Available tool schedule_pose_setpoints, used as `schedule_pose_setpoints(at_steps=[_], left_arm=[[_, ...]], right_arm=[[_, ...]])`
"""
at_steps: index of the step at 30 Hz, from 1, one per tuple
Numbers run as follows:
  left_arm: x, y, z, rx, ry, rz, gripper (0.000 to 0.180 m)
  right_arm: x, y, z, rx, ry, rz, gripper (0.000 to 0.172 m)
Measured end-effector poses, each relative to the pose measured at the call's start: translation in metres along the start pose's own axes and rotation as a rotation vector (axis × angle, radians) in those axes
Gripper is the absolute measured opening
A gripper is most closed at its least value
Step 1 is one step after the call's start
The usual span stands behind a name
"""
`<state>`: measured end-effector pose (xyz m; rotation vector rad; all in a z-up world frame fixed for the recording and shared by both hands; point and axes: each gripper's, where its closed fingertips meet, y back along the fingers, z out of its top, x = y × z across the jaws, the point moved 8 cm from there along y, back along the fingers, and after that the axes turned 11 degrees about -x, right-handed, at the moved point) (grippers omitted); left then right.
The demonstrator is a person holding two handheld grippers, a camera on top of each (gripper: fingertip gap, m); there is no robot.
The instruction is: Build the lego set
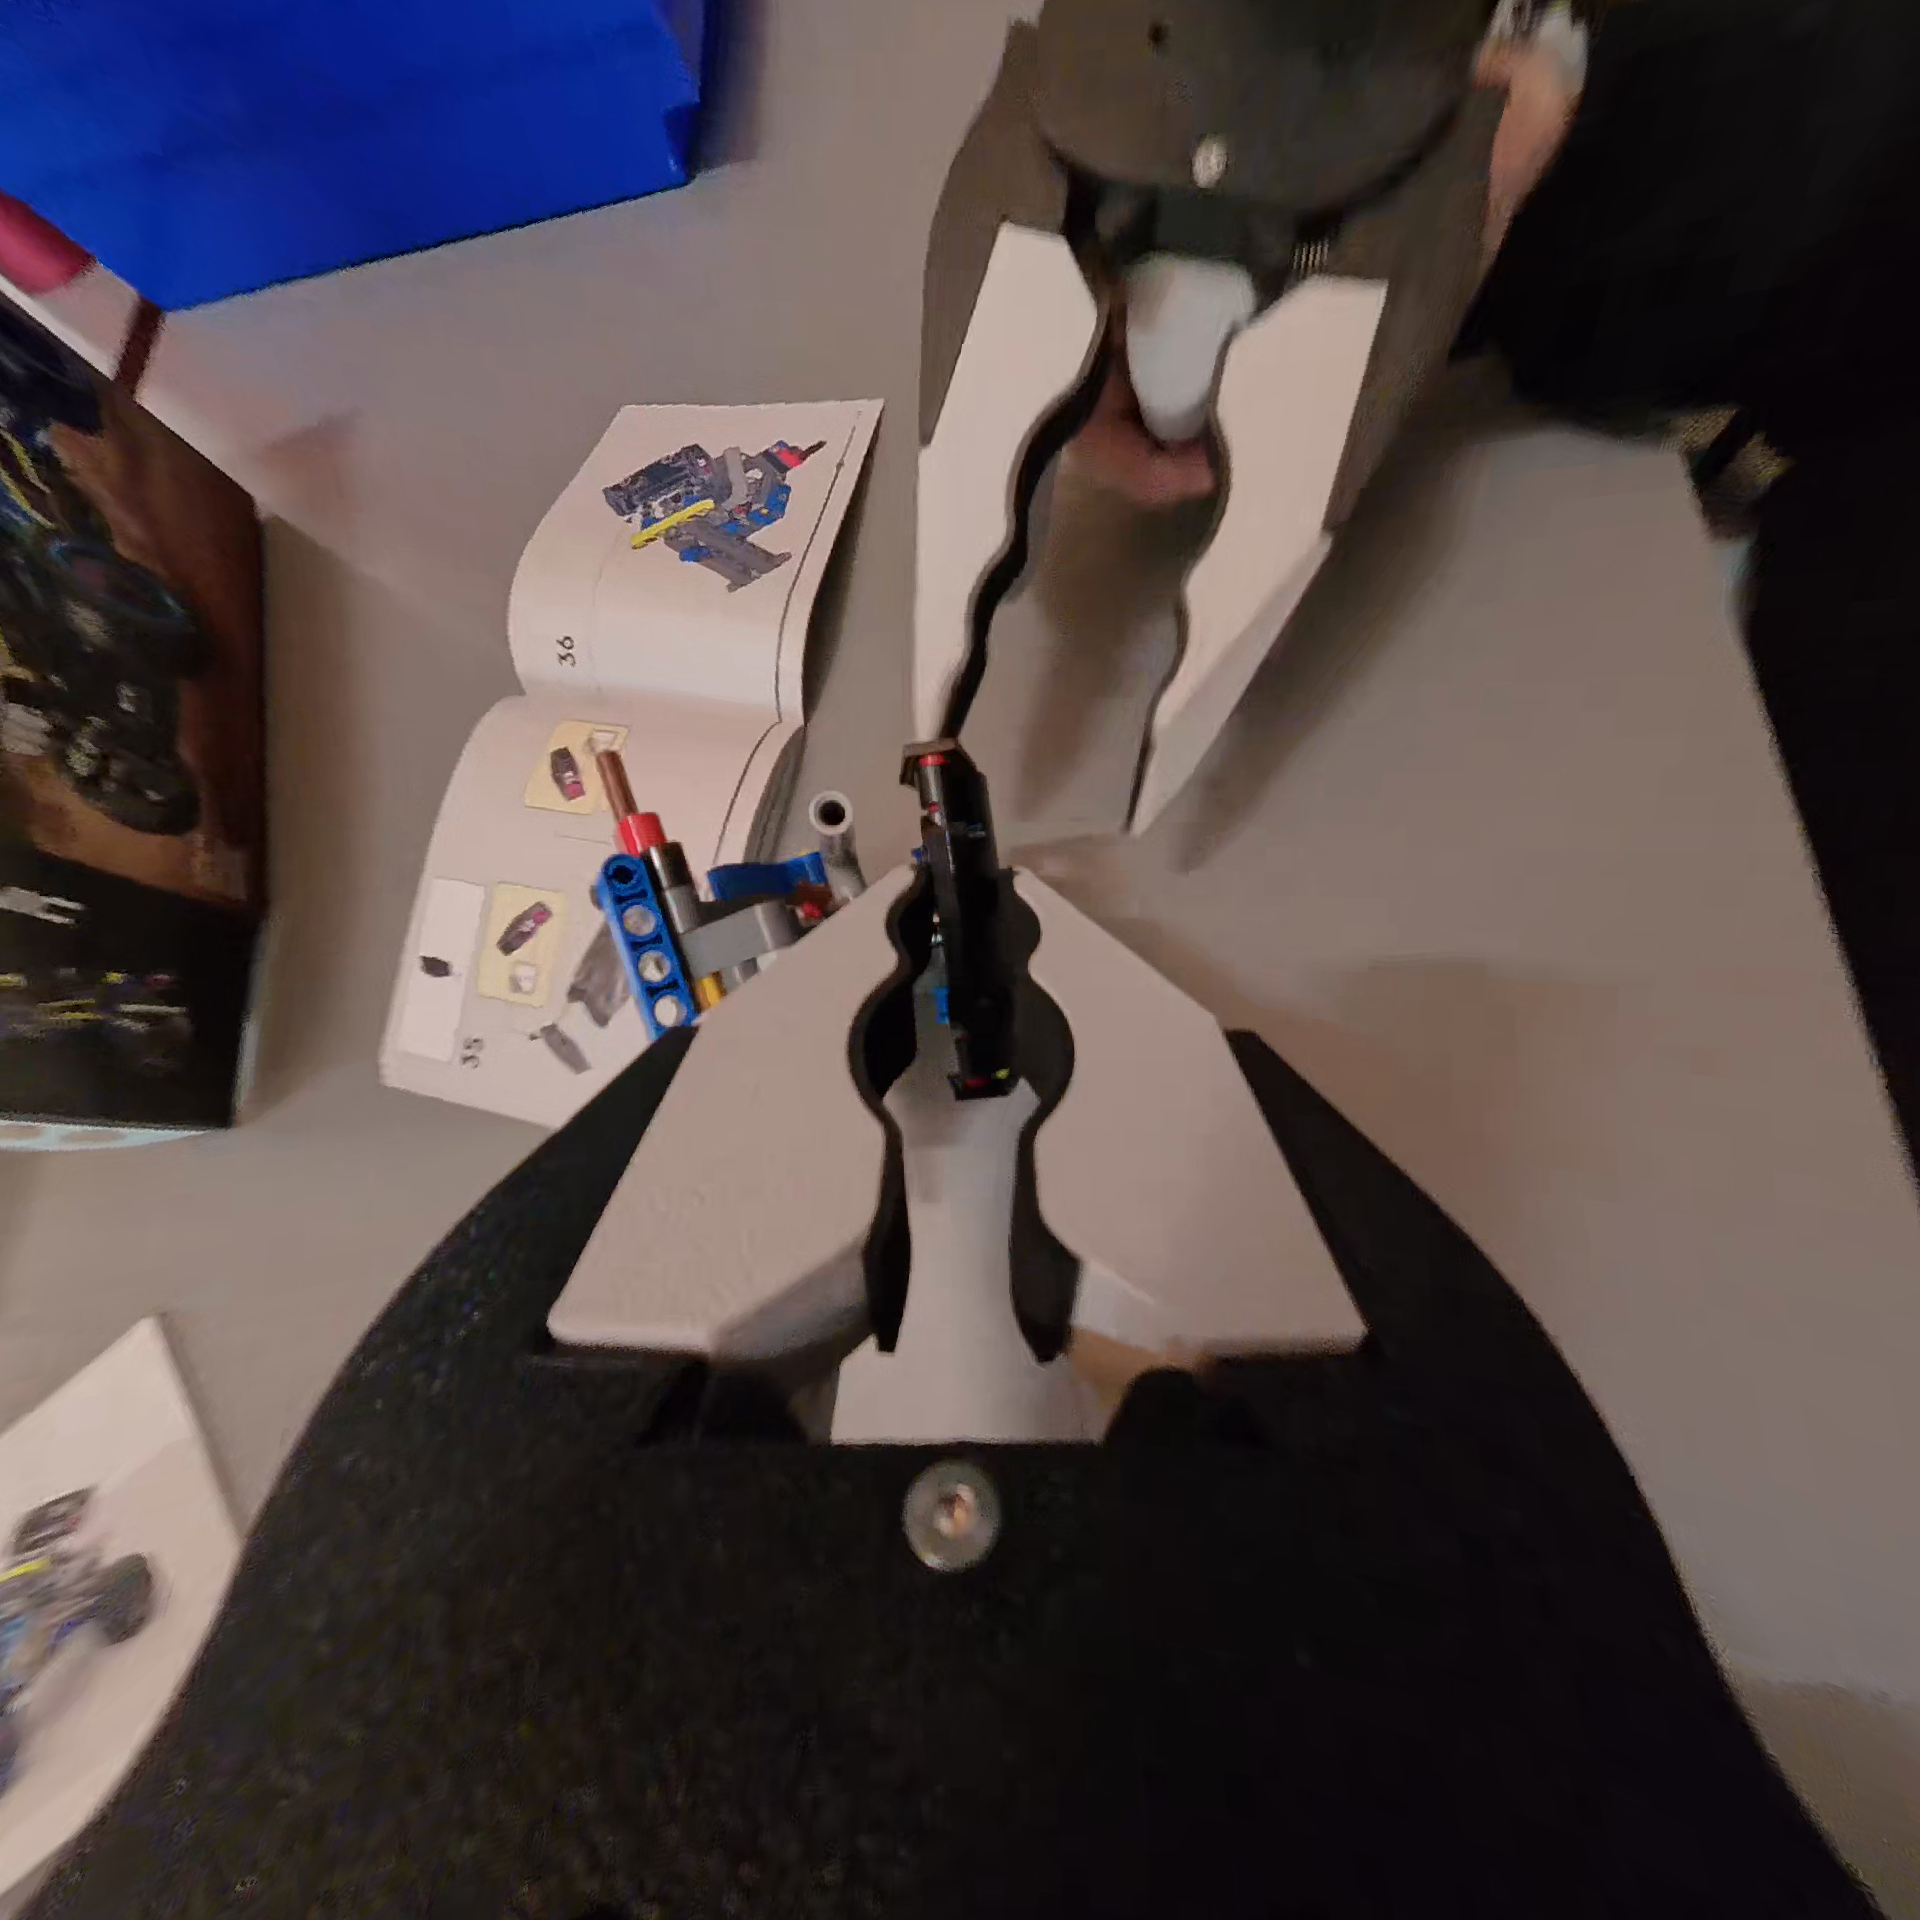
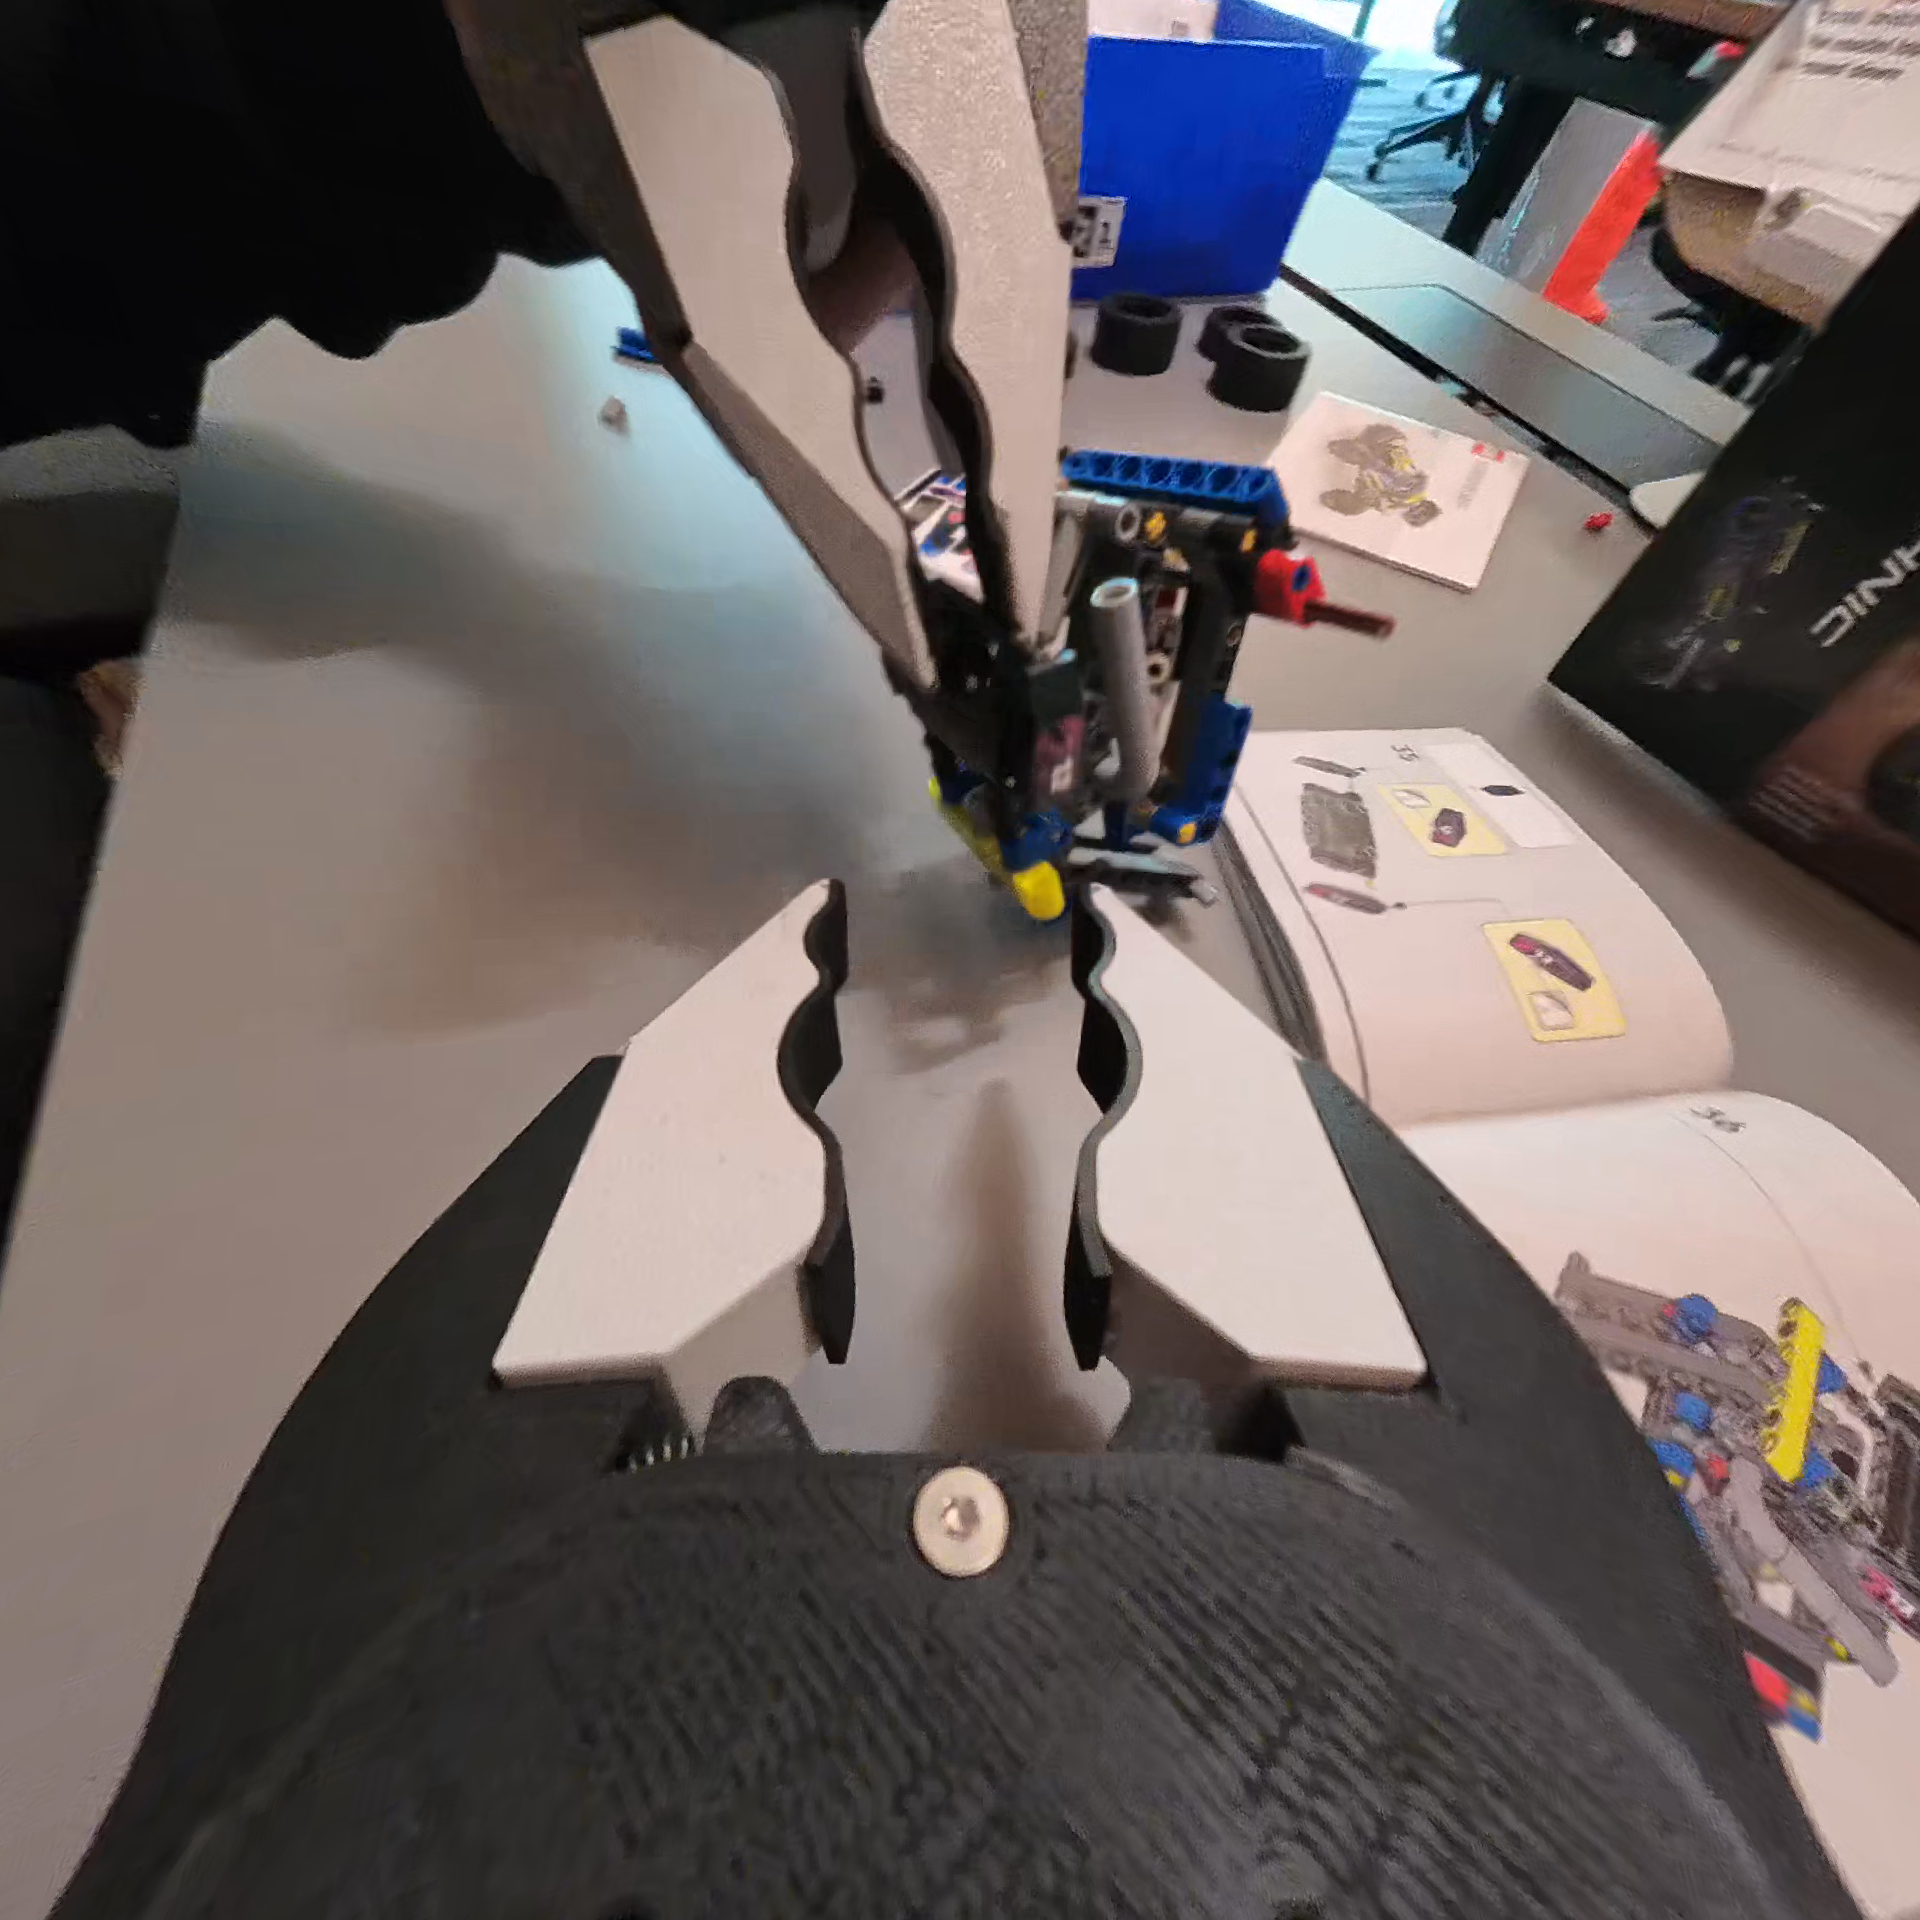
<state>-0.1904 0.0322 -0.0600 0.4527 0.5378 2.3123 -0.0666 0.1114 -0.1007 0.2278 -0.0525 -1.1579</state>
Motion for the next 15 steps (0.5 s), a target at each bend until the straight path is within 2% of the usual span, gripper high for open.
schedule_pose_setpoints(at_steps=[2, 4, 6, 9, 10, 12, 15], left_arm=[[0.006, -0.004, 0.003, -0.002, 0.073, 0.002, 0.008], [0.012, -0.005, 0.005, 0.024, 0.132, 0.026, 0.007], [0.016, -0.002, 0.009, 0.018, 0.21, 0.045, 0.007], [0.023, 0.007, 0.02, -0.122, 0.425, 0.034, 0.007], [0.025, 0.011, 0.025, -0.188, 0.483, 0.017, 0.007], [0.026, 0.018, 0.034, -0.311, 0.544, -0.022, 0.006], [0.026, 0.024, 0.043, -0.414, 0.591, -0.034, 0.006]], right_arm=[[-0.006, -0.011, 0.003, -0.014, 0.011, -0.043, 0.037], [-0.013, -0.018, 0.004, -0.007, -0.054, -0.087, 0.031], [-0.018, -0.018, 0.002, 0.005, -0.165, -0.149, 0.038], [-0.018, -0.011, 0.0, -0.011, -0.303, -0.218, 0.035], [-0.016, -0.009, 0.001, -0.057, -0.369, -0.221, 0.044], [-0.009, -0.004, 0.011, -0.254, -0.531, -0.155, 0.043], [-0.006, 0.009, 0.019, -0.474, -0.713, -0.088, 0.043]])
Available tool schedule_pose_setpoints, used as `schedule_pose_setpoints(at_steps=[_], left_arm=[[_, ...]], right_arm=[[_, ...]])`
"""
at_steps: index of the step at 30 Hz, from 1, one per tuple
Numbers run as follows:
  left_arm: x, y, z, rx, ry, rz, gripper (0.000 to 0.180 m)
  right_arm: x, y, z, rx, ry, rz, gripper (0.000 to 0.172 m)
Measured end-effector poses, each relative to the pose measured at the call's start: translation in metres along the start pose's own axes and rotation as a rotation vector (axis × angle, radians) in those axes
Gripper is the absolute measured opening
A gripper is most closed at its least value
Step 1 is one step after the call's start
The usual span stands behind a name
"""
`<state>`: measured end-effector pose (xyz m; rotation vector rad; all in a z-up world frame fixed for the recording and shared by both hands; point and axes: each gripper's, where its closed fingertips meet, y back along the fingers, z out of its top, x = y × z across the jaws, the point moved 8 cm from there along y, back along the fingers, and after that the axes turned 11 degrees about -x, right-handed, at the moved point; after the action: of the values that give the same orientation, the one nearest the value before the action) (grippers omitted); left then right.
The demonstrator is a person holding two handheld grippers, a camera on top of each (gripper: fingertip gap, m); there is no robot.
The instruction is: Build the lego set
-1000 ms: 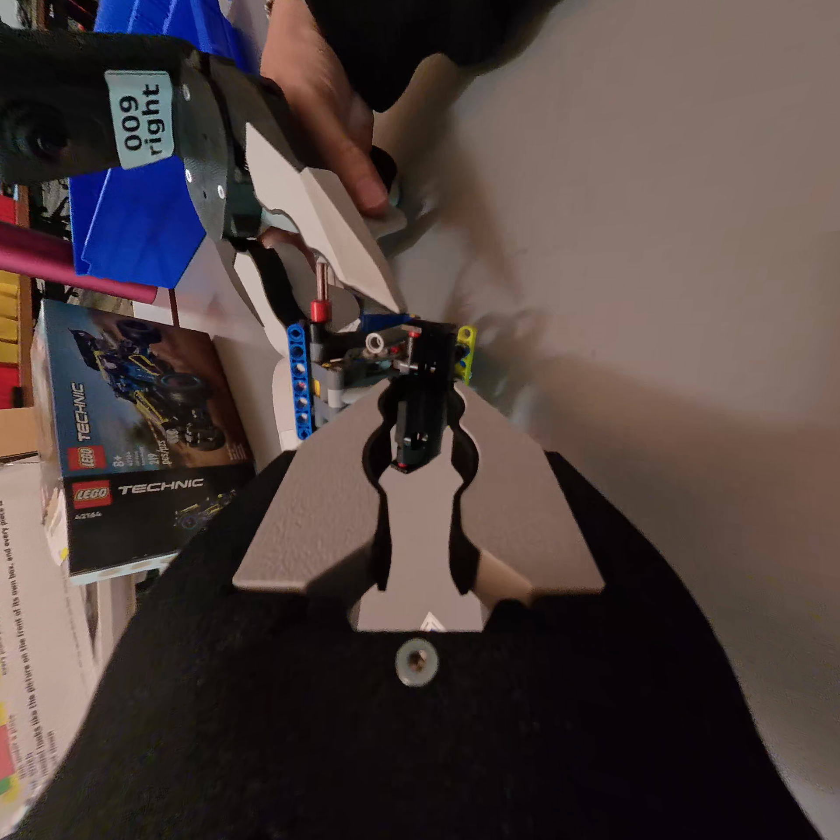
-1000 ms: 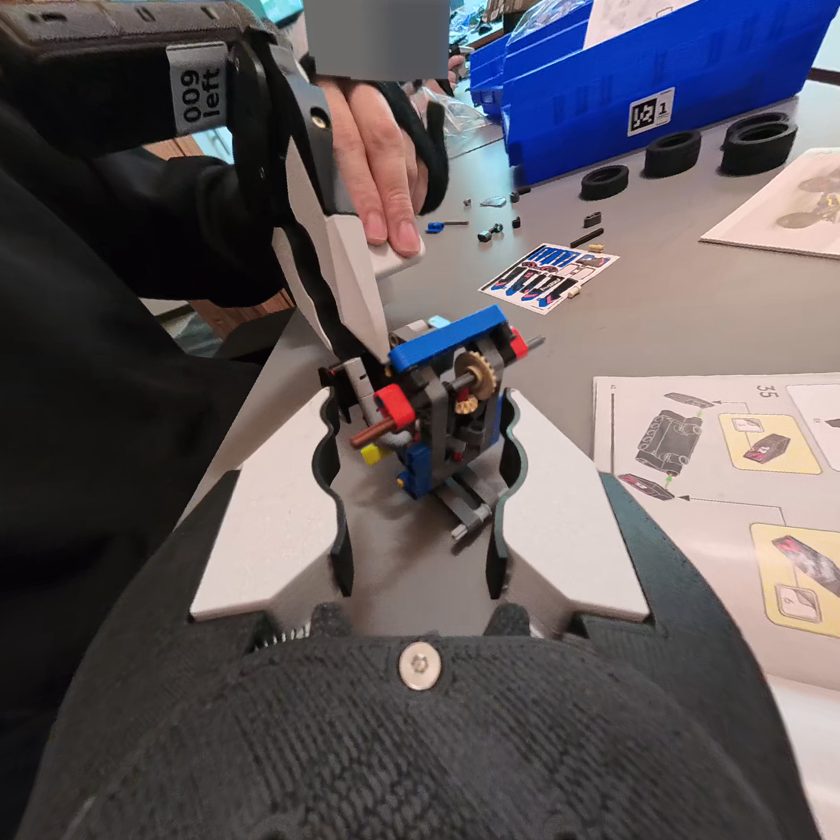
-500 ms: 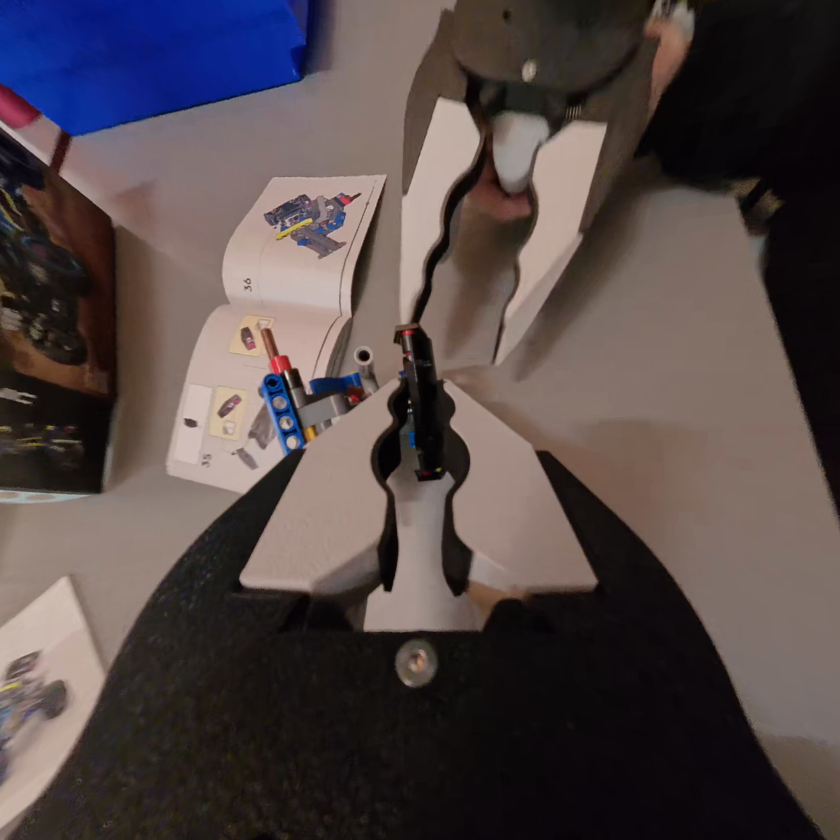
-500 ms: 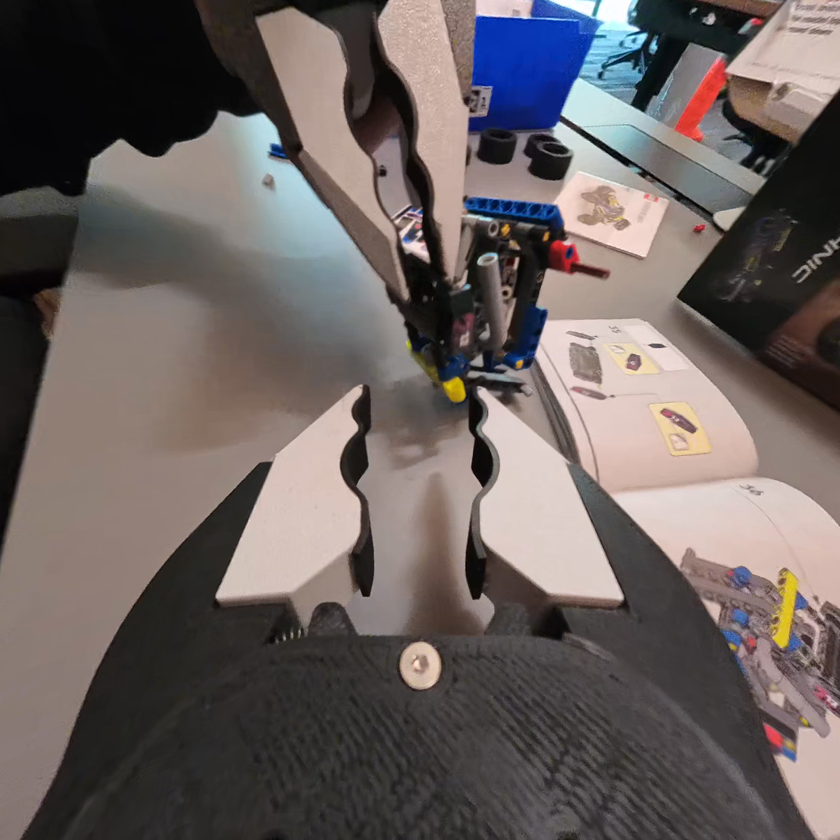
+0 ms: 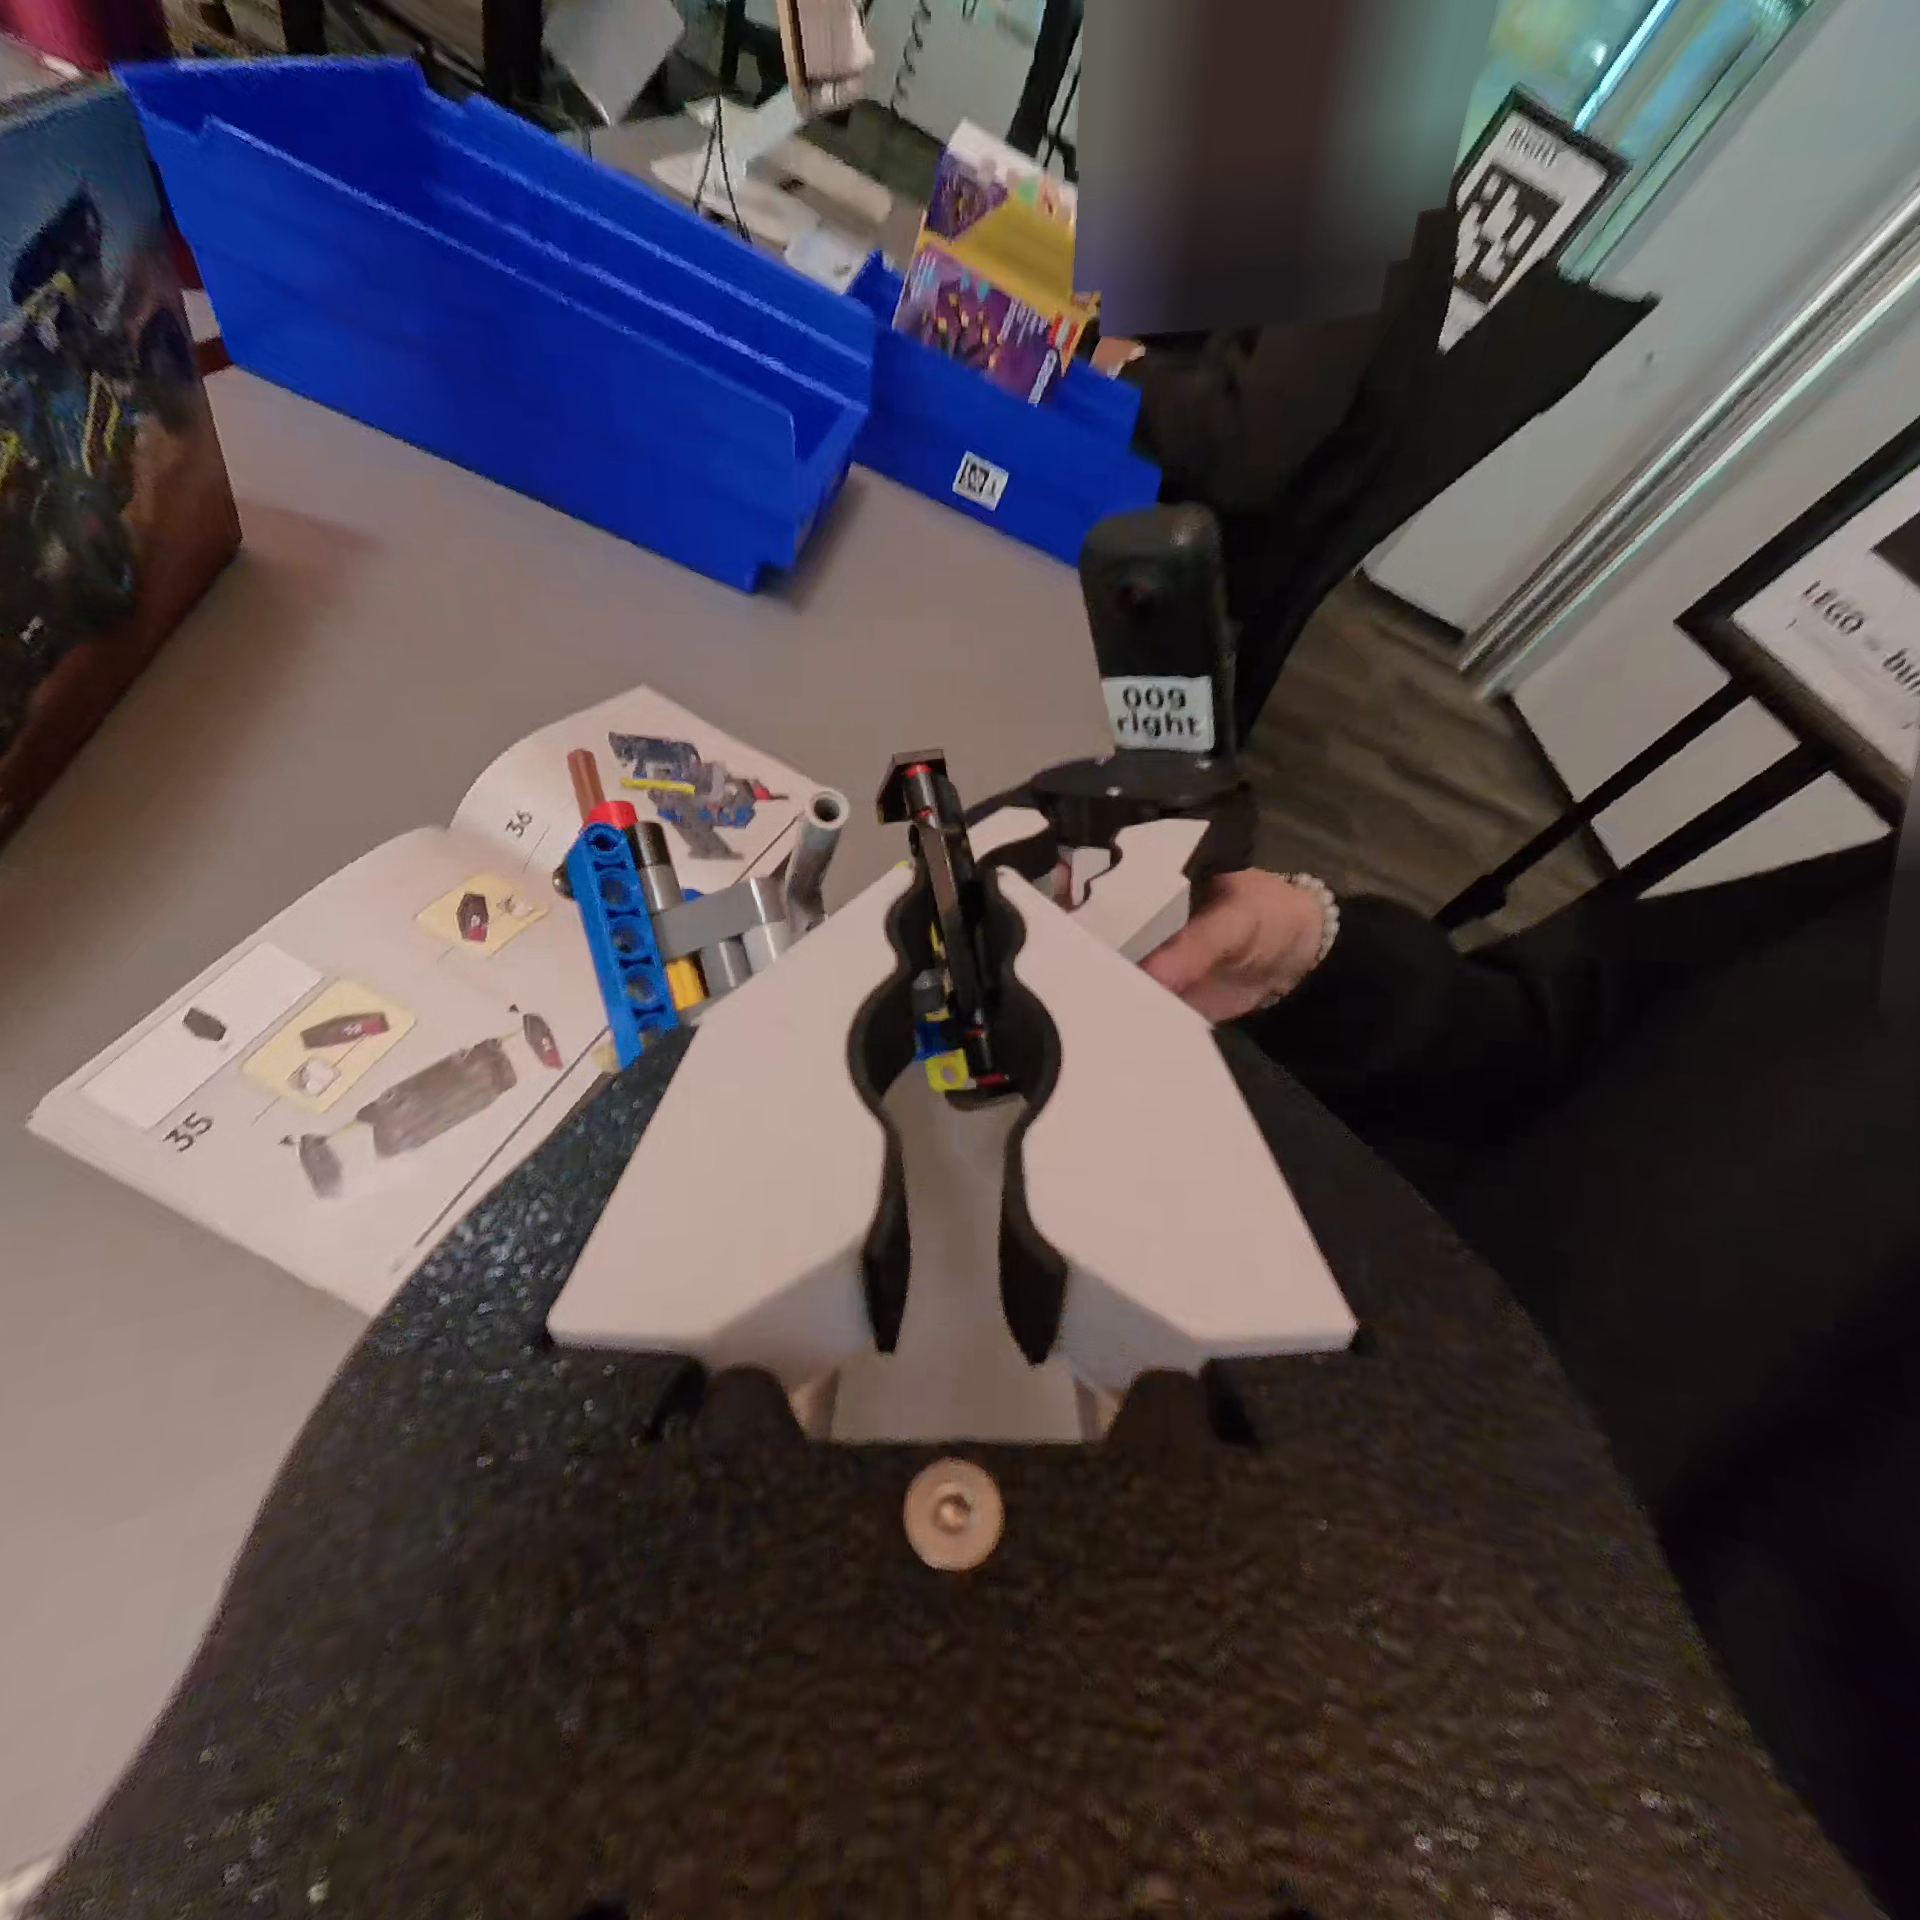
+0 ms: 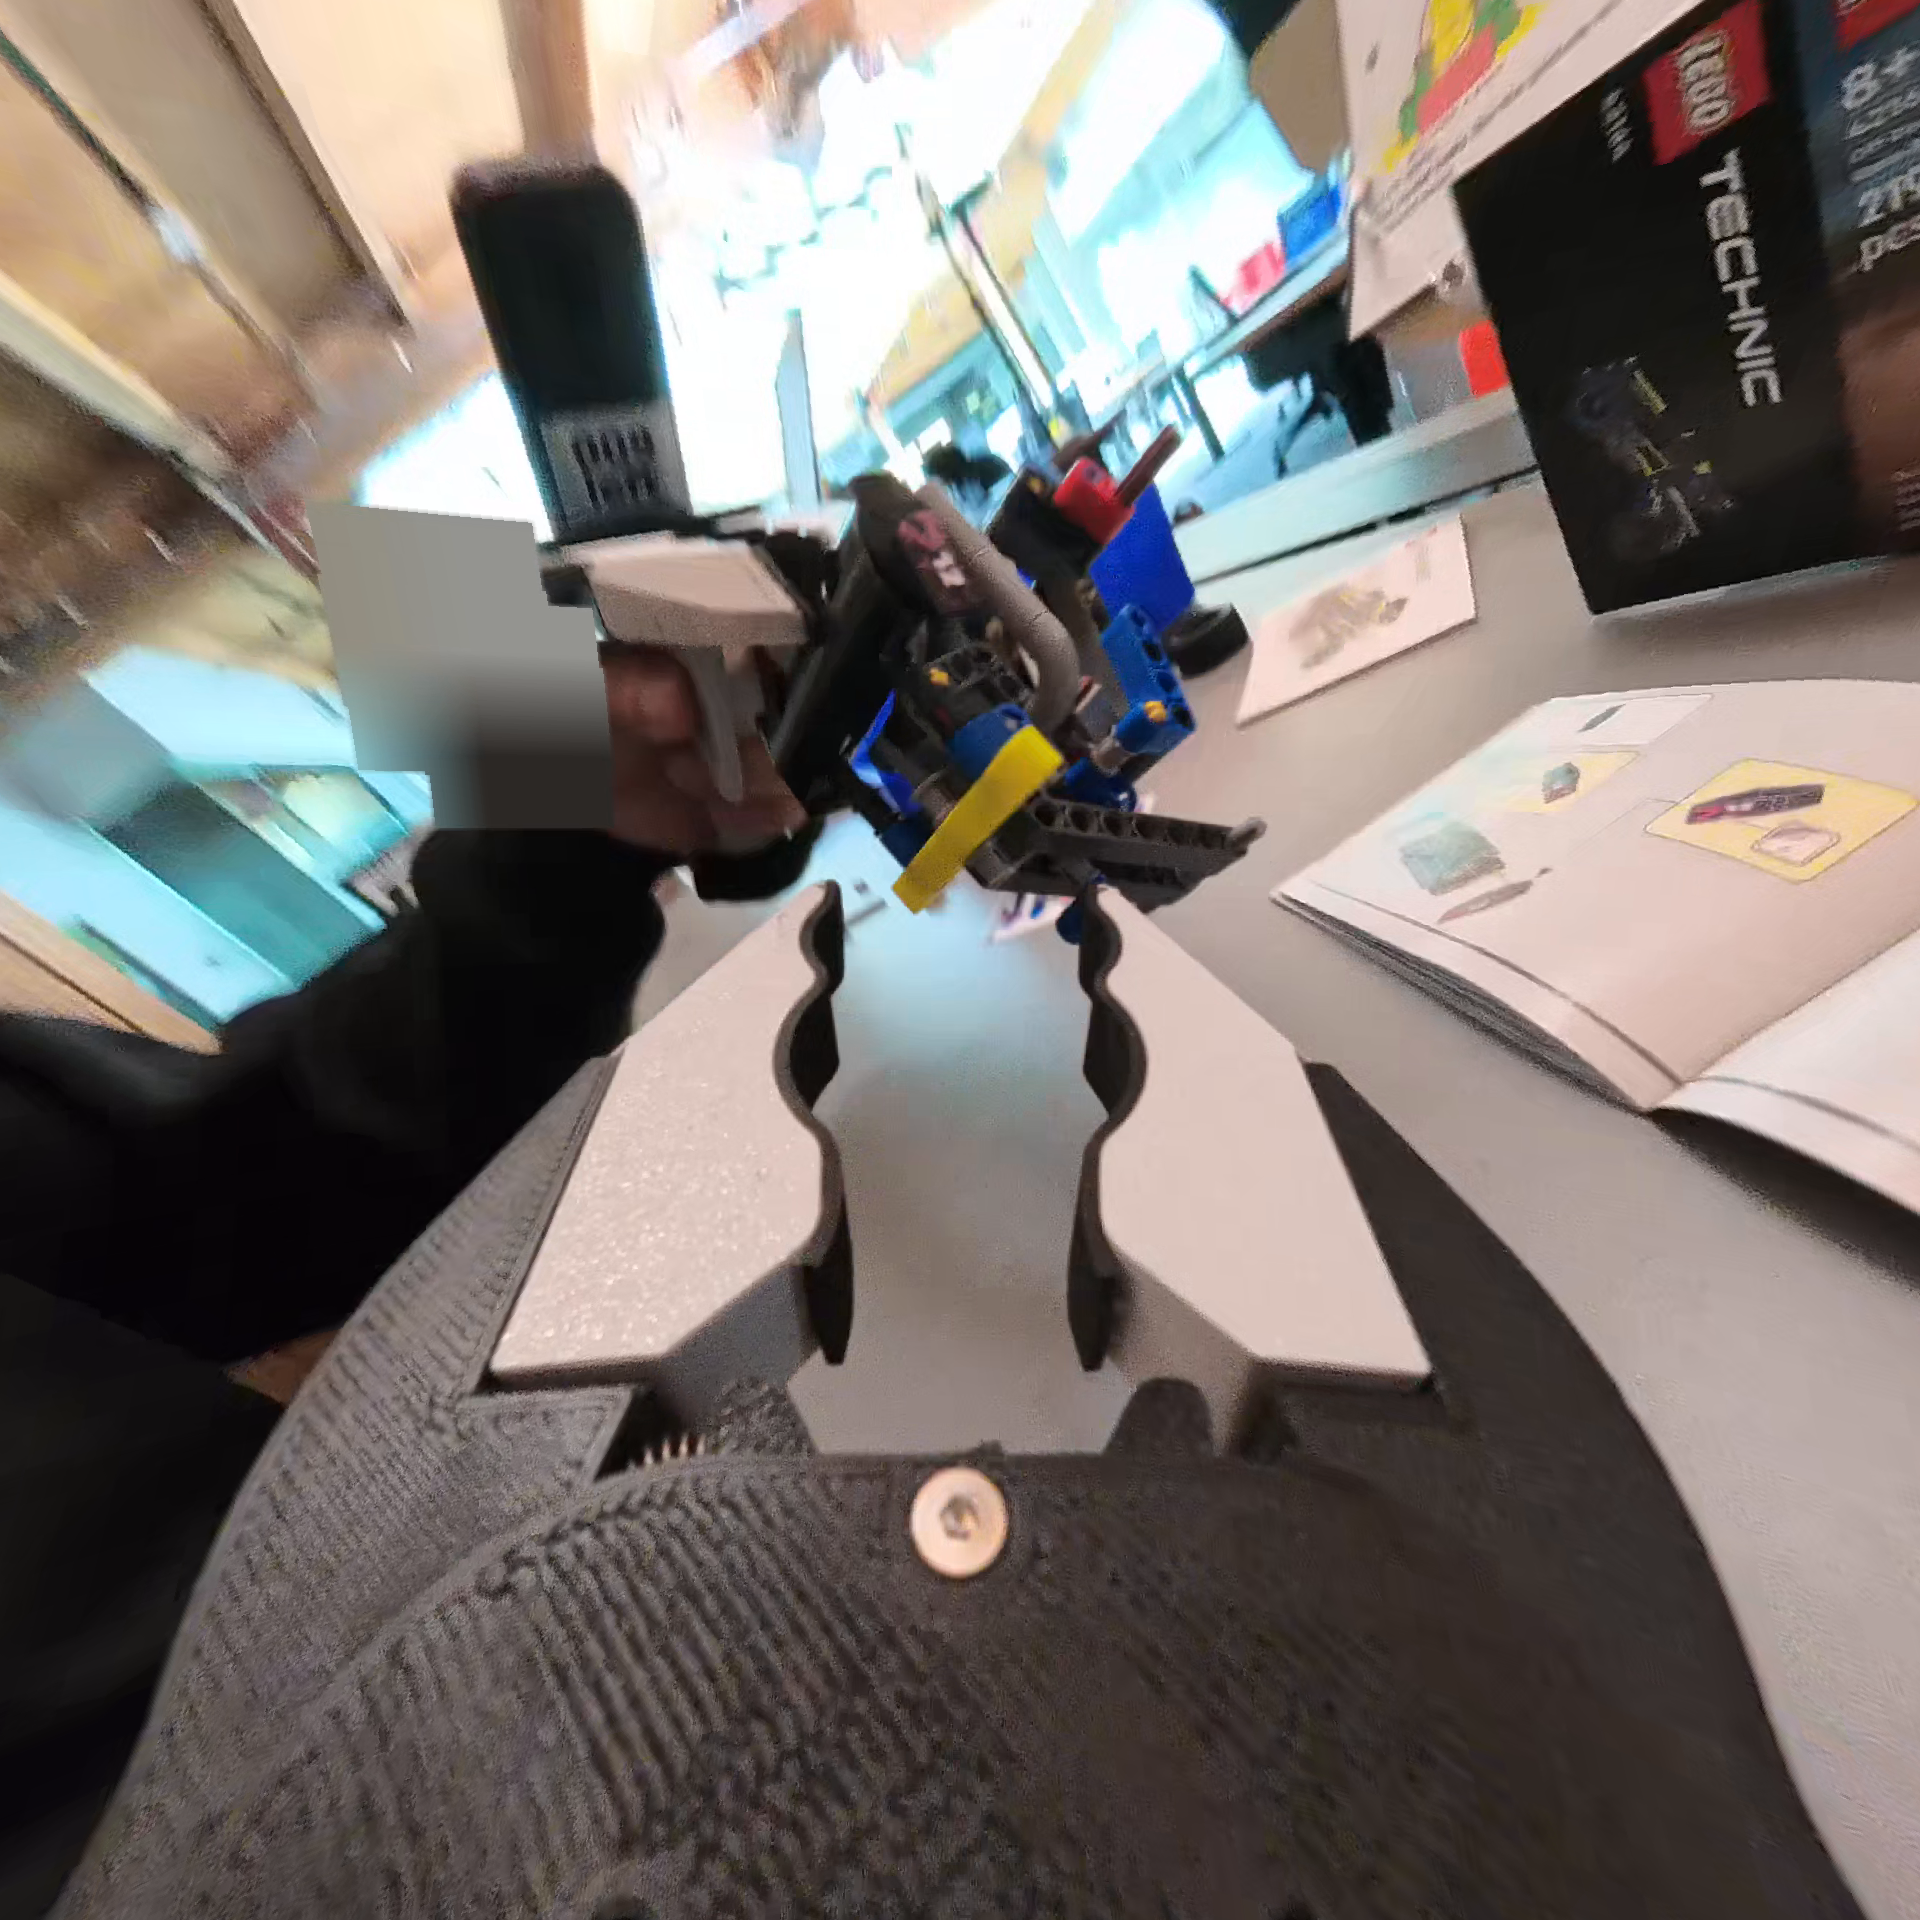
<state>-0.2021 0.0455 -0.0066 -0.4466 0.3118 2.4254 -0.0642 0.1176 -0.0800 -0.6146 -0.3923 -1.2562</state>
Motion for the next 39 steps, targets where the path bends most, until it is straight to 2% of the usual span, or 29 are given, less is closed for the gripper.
schedule_pose_setpoints(at_steps=[4, 7, 9, 14, 24, 25, 30, 34, 35, 36, 39], left_arm=[[-0.009, -0.004, 0.004, -0.035, -0.051, 0.008, 0.005], [-0.019, -0.01, 0.006, -0.025, -0.179, 0.052, 0.005], [-0.028, -0.015, 0.008, -0.013, -0.26, 0.05, 0.005], [-0.042, -0.022, 0.014, 0.004, -0.367, 0.082, 0.004], [-0.052, -0.025, 0.011, 0.025, -0.453, 0.085, 0.004], [-0.052, -0.026, 0.009, 0.034, -0.456, 0.086, 0.003], [-0.055, -0.032, 0.002, 0.054, -0.488, 0.064, 0.002], [-0.06, -0.032, 0.002, 0.049, -0.539, 0.029, 0.001], [-0.061, -0.032, 0.003, 0.048, -0.555, 0.018, 0.001], [-0.063, -0.032, 0.003, 0.045, -0.578, 0.005, 0.002], [-0.065, -0.031, 0.001, 0.056, -0.725, 0.066, 0.005]], right_arm=[[-0.001, 0.008, 0.004, -0.138, -0.131, -0.047, 0.035], [0.001, 0.01, 0.006, -0.257, -0.163, -0.034, 0.028], [0.004, 0.007, 0.007, -0.268, -0.164, -0.018, 0.02], [0.008, 0.008, 0.013, -0.413, -0.097, -0.062, 0.019], [0.013, 0.018, 0.019, -0.507, -0.039, -0.085, 0.016], [0.014, 0.02, 0.02, -0.51, -0.027, -0.073, 0.008], [0.014, 0.016, 0.014, -0.477, 0.016, -0.108, 0.013], [0.017, 0.019, 0.015, -0.564, 0.084, -0.071, 0.014], [0.019, 0.019, 0.015, -0.584, 0.116, -0.072, 0.014], [0.018, 0.02, 0.015, -0.585, 0.138, -0.089, 0.005], [0.021, 0.023, 0.018, -0.605, 0.261, -0.141, 0.004]])
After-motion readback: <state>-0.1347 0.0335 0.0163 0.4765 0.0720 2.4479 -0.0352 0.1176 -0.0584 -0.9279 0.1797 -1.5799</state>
